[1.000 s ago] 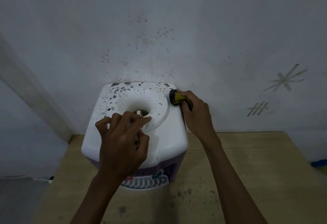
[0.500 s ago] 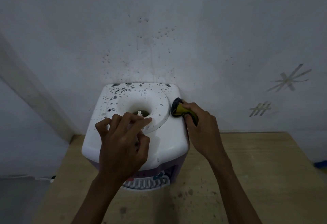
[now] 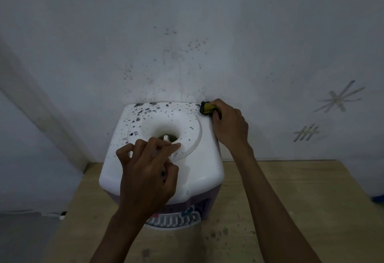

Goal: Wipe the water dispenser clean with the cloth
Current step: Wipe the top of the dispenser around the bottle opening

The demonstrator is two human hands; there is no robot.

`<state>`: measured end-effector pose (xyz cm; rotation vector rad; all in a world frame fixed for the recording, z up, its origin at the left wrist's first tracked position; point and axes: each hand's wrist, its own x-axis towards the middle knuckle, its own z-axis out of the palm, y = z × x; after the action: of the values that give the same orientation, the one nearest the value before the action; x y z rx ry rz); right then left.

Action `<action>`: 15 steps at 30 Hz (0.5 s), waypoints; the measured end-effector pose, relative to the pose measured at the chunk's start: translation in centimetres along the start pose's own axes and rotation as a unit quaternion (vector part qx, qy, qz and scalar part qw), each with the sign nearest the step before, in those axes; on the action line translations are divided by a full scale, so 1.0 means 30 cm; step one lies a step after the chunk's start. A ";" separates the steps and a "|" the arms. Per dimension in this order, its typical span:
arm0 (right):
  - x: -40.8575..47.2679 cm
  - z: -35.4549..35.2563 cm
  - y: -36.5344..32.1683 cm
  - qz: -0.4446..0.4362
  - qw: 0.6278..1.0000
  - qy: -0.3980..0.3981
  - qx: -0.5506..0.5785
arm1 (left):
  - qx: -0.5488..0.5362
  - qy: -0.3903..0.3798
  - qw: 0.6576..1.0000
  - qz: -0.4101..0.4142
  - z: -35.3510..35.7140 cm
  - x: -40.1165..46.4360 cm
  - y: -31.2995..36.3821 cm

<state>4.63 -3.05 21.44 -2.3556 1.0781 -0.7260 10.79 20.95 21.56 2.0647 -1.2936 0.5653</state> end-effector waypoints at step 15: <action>-0.329 -0.108 0.051 -0.022 1.000 -0.016 0.005 | -0.001 0.006 1.000 0.005 0.005 0.000 -0.002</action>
<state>-3.72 3.21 20.30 -2.3812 1.0107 -0.7055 10.84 20.86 21.43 2.0508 -1.2985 0.5801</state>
